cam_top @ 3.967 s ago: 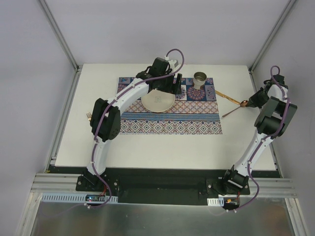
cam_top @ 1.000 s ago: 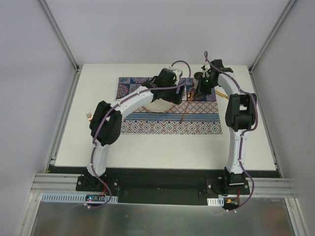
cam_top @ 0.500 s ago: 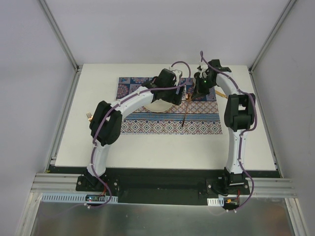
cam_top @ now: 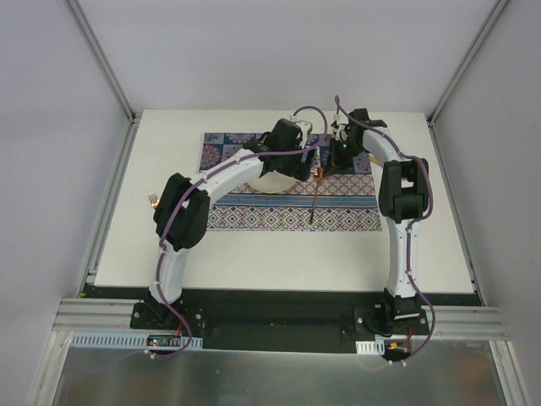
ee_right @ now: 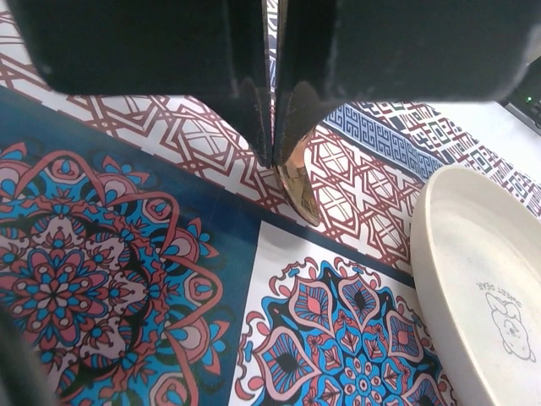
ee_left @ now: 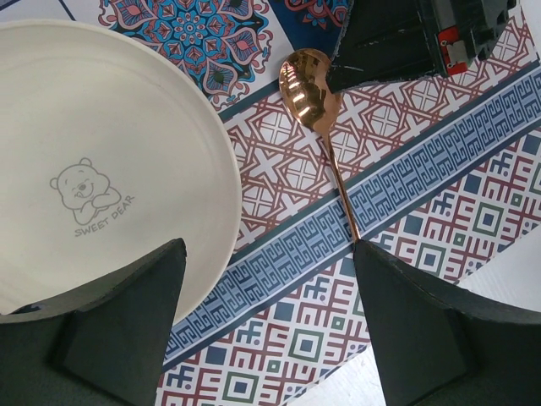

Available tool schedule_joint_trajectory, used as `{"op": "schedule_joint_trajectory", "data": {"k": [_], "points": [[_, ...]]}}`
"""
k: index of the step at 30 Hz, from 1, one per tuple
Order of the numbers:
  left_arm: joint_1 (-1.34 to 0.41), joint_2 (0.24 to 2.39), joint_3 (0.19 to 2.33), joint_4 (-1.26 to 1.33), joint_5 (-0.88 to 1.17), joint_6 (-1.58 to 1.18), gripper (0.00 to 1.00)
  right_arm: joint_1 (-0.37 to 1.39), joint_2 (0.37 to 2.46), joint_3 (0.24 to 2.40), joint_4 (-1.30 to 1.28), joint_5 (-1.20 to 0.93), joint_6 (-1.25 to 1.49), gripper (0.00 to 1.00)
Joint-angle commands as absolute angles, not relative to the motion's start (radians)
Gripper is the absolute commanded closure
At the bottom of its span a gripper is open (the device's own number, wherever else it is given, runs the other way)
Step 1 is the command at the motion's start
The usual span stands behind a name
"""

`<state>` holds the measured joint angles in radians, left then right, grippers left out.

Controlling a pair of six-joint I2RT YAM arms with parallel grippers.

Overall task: Set the dinner table for one person
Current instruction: Place the spoon on the napkin.

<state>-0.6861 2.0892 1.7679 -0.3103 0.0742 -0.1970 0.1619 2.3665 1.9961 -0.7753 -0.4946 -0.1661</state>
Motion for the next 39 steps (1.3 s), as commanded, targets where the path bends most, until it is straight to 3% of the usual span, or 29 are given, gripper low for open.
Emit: {"op": "schedule_joint_trajectory", "data": {"k": [1, 39], "points": [[-0.680, 2.057, 1.776, -0.291, 0.061, -0.179, 0.20, 0.173, 2.381, 2.075, -0.804, -0.508, -0.169, 0.99], [-0.675, 2.079, 1.779, -0.290, 0.078, -0.186, 0.20, 0.176, 2.471, 2.240, -0.827, -0.402, -0.107, 0.99]]}}
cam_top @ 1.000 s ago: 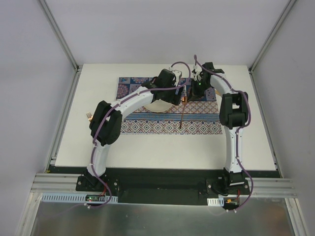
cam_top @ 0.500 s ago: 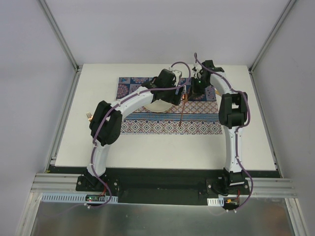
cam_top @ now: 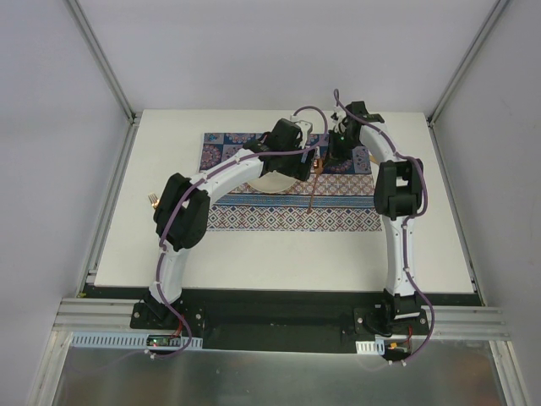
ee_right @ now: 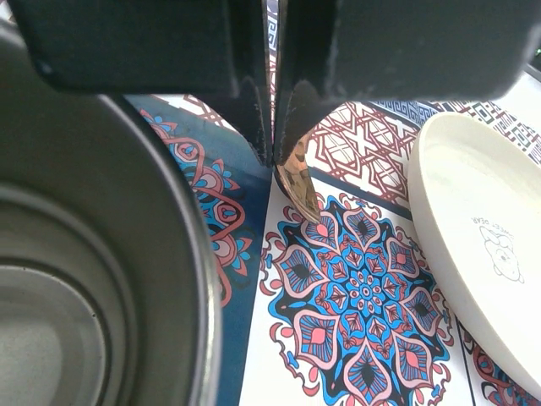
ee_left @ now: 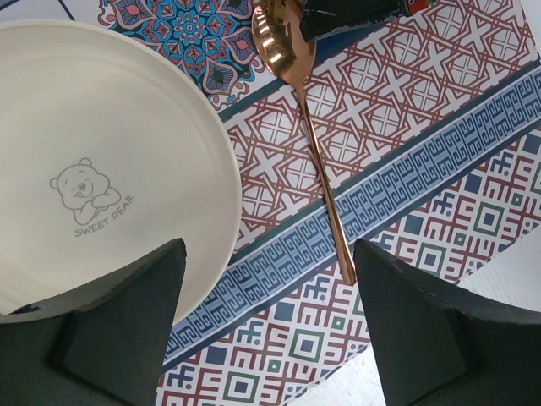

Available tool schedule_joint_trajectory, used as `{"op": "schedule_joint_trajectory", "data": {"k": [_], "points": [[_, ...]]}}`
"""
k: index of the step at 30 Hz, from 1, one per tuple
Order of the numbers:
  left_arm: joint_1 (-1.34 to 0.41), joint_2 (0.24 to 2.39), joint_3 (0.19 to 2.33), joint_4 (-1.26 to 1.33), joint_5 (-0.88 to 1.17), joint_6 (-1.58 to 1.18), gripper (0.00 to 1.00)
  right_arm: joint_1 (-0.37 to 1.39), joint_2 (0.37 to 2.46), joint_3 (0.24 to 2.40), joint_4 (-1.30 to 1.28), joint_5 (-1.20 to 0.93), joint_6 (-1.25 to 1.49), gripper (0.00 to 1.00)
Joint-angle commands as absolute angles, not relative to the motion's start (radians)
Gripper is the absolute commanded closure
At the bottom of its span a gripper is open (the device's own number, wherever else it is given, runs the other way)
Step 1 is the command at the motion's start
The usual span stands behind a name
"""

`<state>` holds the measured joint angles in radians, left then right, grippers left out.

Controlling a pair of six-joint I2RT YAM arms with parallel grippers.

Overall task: Set the dinner table for one person
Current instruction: Place the spoon on the napkin.

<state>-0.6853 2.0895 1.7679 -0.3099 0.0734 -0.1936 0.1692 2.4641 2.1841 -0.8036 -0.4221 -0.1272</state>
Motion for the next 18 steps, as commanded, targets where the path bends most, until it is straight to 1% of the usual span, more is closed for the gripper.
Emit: {"op": "schedule_joint_trajectory", "data": {"k": [1, 8, 15, 18], "points": [[-0.676, 2.079, 1.779, -0.290, 0.078, -0.186, 0.21, 0.176, 2.477, 2.243, -0.828, -0.406, -0.106, 0.99], [-0.676, 2.080, 1.781, -0.290, 0.083, -0.189, 0.20, 0.175, 2.482, 2.264, -0.833, -0.400, -0.104, 1.00], [-0.675, 2.083, 1.781, -0.290, 0.086, -0.190, 0.21, 0.175, 2.462, 2.234, -0.827, -0.408, -0.110, 0.99], [-0.675, 2.085, 1.779, -0.290, 0.089, -0.193, 0.21, 0.173, 2.448, 2.204, -0.805, -0.414, -0.110, 0.96]]}}
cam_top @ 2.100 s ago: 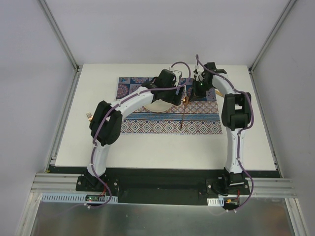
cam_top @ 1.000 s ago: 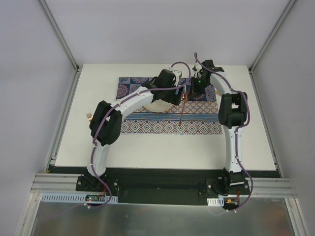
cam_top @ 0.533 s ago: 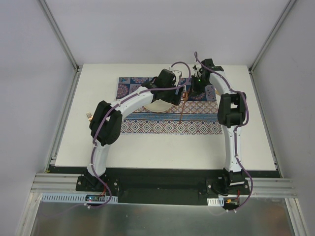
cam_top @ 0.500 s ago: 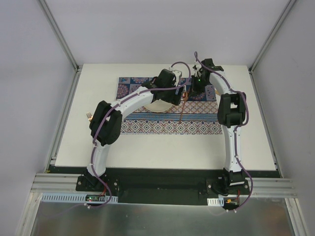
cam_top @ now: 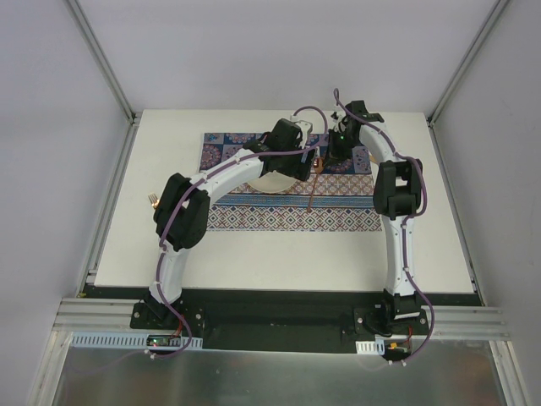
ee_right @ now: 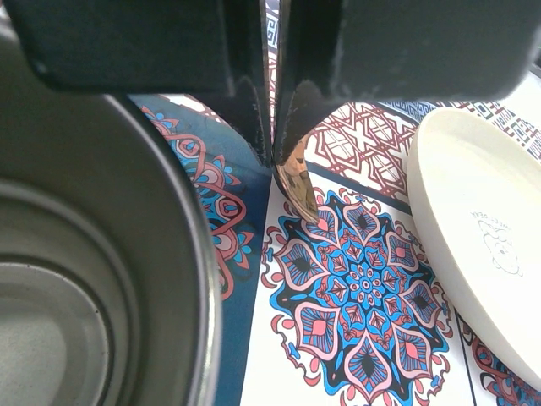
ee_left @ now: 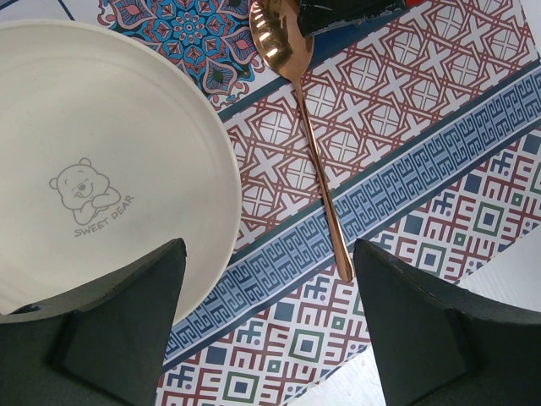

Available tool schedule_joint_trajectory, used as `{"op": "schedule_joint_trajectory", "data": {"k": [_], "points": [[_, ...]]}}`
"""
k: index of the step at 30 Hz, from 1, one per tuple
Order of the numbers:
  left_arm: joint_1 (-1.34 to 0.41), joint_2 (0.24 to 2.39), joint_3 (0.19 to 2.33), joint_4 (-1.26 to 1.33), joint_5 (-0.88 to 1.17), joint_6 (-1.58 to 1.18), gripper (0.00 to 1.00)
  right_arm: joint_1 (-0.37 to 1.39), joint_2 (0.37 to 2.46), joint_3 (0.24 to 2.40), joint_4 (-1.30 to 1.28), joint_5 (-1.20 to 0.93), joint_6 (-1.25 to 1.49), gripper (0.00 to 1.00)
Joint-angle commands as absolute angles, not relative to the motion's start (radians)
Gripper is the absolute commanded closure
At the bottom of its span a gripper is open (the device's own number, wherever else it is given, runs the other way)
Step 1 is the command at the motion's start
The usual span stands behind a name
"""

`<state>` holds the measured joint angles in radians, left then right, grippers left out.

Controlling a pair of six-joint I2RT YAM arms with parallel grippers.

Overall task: Set the dinner table for one person
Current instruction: Place the spoon on the napkin.

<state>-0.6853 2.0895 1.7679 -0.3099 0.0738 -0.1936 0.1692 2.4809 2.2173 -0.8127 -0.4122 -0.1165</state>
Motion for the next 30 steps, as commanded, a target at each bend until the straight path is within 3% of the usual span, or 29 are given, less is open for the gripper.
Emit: {"op": "schedule_joint_trajectory", "data": {"k": [1, 4, 13, 24, 30], "points": [[-0.675, 2.083, 1.778, -0.290, 0.087, -0.195, 0.21, 0.175, 2.441, 2.194, -0.804, -0.413, -0.110, 0.93], [-0.675, 2.083, 1.778, -0.290, 0.089, -0.195, 0.21, 0.175, 2.434, 2.194, -0.811, -0.416, -0.110, 0.87], [-0.675, 2.082, 1.778, -0.290, 0.100, -0.206, 0.21, 0.161, 2.359, 2.204, -0.834, -0.417, -0.110, 0.82], [-0.676, 2.063, 1.755, -0.290, 0.104, -0.212, 0.21, 0.101, 2.214, 2.229, -0.861, -0.408, -0.083, 0.81], [-0.676, 2.045, 1.735, -0.290, 0.098, -0.209, 0.21, 0.052, 2.083, 2.096, -0.798, -0.325, -0.075, 0.82]]}}
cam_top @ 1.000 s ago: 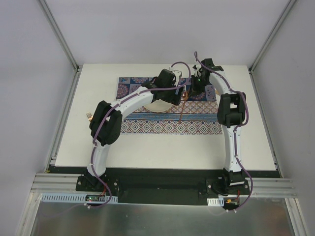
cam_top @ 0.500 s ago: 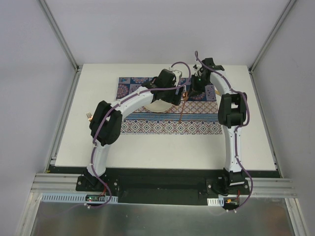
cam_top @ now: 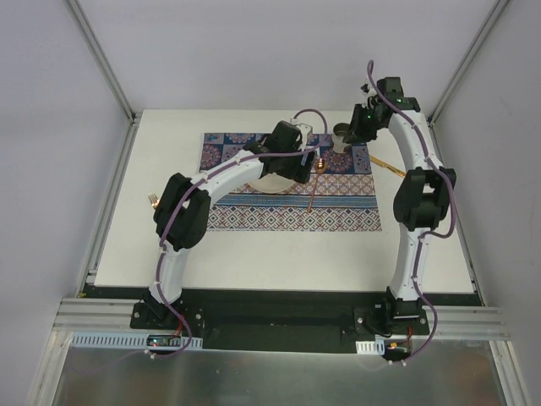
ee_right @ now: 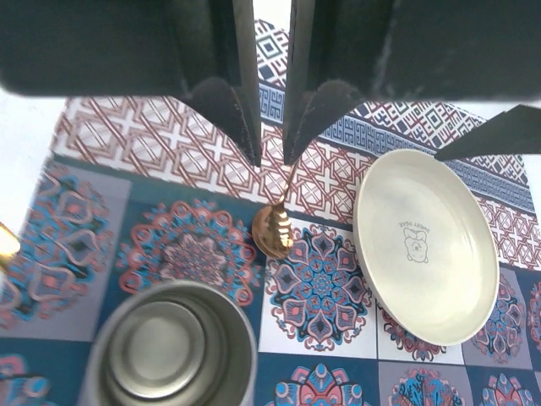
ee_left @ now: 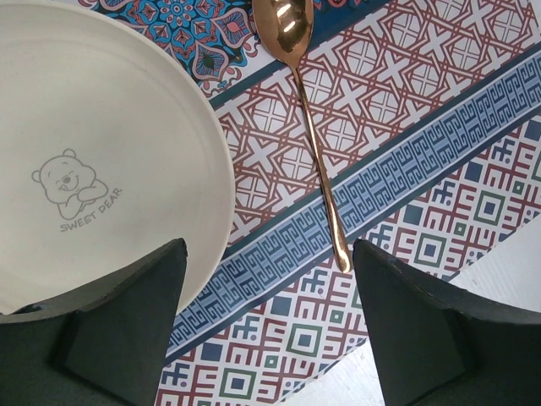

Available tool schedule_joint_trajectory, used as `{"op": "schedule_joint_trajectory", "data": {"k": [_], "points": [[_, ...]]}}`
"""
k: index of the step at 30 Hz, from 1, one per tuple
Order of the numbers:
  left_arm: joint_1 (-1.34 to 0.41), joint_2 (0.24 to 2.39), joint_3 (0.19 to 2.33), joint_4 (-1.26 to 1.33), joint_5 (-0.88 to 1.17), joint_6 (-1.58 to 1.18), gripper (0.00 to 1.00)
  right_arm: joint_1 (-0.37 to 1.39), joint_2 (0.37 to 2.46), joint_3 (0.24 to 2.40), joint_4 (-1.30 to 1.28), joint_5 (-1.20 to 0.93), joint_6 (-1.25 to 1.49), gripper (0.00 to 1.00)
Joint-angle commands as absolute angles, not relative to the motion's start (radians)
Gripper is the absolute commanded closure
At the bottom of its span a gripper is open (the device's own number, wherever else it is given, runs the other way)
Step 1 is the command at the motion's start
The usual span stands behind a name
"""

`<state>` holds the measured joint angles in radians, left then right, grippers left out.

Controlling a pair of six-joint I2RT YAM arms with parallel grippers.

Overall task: Set the dinner table for one person
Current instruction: Place the spoon on the napkin.

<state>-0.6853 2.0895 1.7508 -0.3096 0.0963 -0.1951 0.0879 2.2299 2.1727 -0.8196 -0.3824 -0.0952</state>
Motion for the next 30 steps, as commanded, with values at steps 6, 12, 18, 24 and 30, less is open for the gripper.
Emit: {"op": "schedule_joint_trajectory", "data": {"k": [6, 12, 18, 24, 30], "points": [[-0.680, 2.022, 1.709, -0.288, 0.091, -0.204, 0.21, 0.020, 1.895, 1.769, -0.620, -0.295, -0.031, 0.81], [-0.684, 2.011, 1.687, -0.287, 0.066, -0.201, 0.22, 0.035, 1.741, 1.441, -0.488, -0.270, 0.023, 0.81], [-0.695, 1.993, 1.689, -0.279, 0.067, -0.199, 0.21, 0.017, 1.704, 1.321, -0.437, -0.115, 0.006, 0.81], [-0.722, 1.990, 1.701, -0.273, 0.078, -0.190, 0.21, -0.081, 1.808, 1.394, -0.427, -0.256, 0.054, 0.81], [-0.732, 1.983, 1.689, -0.273, 0.084, -0.183, 0.21, -0.140, 1.986, 1.597, -0.457, -0.365, 0.080, 0.79]]}}
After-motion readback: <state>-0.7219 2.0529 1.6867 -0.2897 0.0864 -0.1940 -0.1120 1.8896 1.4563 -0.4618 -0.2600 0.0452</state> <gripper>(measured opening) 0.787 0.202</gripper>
